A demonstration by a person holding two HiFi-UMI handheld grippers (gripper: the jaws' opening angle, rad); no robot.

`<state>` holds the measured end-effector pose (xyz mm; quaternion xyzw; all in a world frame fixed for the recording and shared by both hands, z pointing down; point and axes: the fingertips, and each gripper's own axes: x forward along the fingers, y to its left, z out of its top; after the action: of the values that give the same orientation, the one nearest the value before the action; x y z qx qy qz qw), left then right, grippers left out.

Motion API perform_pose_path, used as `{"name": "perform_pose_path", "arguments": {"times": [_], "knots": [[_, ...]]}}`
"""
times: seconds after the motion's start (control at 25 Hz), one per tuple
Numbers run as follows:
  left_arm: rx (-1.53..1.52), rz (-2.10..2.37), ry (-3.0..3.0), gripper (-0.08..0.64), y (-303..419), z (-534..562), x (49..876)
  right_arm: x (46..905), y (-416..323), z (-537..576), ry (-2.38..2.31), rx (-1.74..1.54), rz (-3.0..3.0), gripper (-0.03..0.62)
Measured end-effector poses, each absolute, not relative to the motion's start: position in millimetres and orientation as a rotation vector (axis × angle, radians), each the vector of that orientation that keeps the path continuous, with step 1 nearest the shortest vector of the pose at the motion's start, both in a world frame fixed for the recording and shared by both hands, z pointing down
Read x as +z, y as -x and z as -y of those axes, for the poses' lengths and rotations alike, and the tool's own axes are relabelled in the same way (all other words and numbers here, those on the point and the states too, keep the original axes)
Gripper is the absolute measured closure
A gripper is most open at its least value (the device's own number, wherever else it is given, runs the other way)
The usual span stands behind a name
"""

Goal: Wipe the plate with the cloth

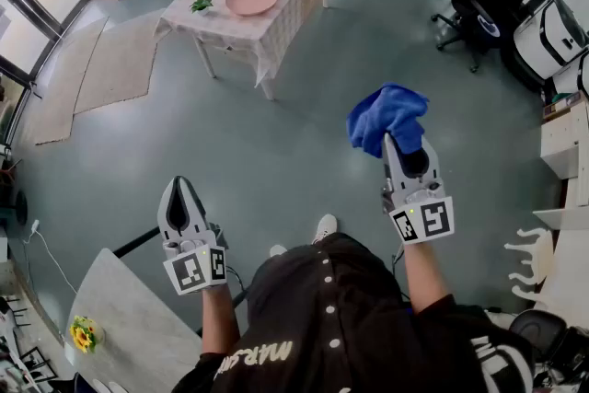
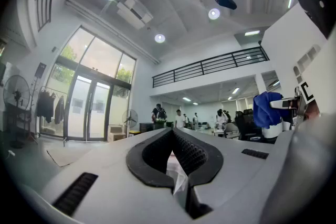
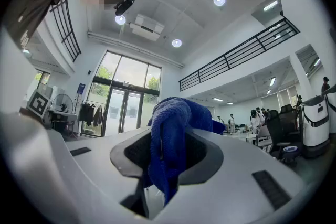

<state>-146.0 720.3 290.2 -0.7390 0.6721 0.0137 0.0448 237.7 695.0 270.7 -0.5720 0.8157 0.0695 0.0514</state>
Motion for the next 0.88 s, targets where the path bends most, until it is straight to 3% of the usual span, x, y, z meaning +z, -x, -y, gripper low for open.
{"name": "perform_pose_path", "arguments": {"times": [0.72, 0.76, 0.84, 0.88], "knots": [[-0.007, -2.013, 2.300, 0.549, 125.8, -712.7, 294.7, 267.2, -245.1, -691.2, 1.718, 0.167, -2.437, 0.482], [-0.011, -2.025, 2.297, 0.522, 123.9, -710.6, 296.3, 267.6, -246.5, -689.8, 1.717, 0.167, -2.438, 0.480], [-0.016, -2.063, 2.287, 0.286, 121.5, -705.9, 298.5, 268.3, -248.9, -686.9, 1.715, 0.172, -2.442, 0.480], [-0.014, -2.081, 2.282, 0.276, 120.2, -704.2, 298.7, 268.6, -250.4, -685.4, 1.712, 0.173, -2.446, 0.480]]}}
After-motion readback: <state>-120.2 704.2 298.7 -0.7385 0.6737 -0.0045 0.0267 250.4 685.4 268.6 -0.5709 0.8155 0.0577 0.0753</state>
